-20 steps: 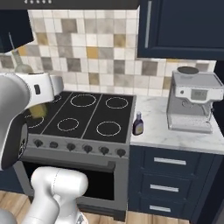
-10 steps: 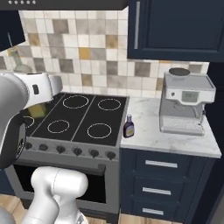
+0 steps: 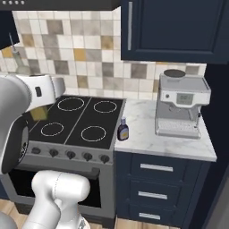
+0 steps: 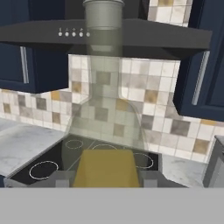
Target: Take 2 condiments from the cabinet and move them on the counter near the stove.Make sure the condiments are lined up with each other, next to each other.
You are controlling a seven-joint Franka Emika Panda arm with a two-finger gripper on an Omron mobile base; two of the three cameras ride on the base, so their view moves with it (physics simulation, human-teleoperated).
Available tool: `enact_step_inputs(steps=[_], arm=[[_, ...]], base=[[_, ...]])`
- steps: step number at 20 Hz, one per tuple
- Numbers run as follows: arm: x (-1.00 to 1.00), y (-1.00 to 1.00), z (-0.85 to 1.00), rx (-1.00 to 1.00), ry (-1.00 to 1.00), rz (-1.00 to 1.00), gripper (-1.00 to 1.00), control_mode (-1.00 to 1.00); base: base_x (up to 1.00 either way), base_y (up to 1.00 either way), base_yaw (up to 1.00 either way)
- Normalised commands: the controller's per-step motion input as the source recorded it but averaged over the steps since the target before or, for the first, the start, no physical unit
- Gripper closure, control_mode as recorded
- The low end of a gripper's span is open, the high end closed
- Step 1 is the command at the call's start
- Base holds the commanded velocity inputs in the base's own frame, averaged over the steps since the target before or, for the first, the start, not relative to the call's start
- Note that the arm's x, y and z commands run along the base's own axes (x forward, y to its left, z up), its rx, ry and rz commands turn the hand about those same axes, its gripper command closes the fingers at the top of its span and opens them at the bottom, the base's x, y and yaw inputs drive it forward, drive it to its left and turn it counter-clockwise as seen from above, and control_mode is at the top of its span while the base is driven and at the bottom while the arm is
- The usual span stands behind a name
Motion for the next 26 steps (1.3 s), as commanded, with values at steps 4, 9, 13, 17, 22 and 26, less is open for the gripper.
enact_step_inputs(steps=[4, 9, 13, 17, 22, 26], arm=[[0.00, 0.00, 0.00, 0.00, 0.00, 0.00, 1.00, 1.00], [0.00, 0.00, 0.00, 0.00, 0.00, 0.00, 1.00, 1.00], [0.00, 0.00, 0.00, 0.00, 0.00, 0.00, 1.00, 1.00], [0.00, 0.00, 0.00, 0.00, 0.00, 0.00, 1.00, 1.00], [0.00, 0.00, 0.00, 0.00, 0.00, 0.00, 1.00, 1.00], [0.00, 0.00, 0.00, 0.00, 0.00, 0.00, 1.00, 1.00]], base=[[0.32, -0.03, 0.00], [0.40, -0.13, 0.00], [0.42, -0.15, 0.00], [0.42, -0.14, 0.00], [0.41, -0.17, 0.00], [0.44, -0.21, 0.00]])
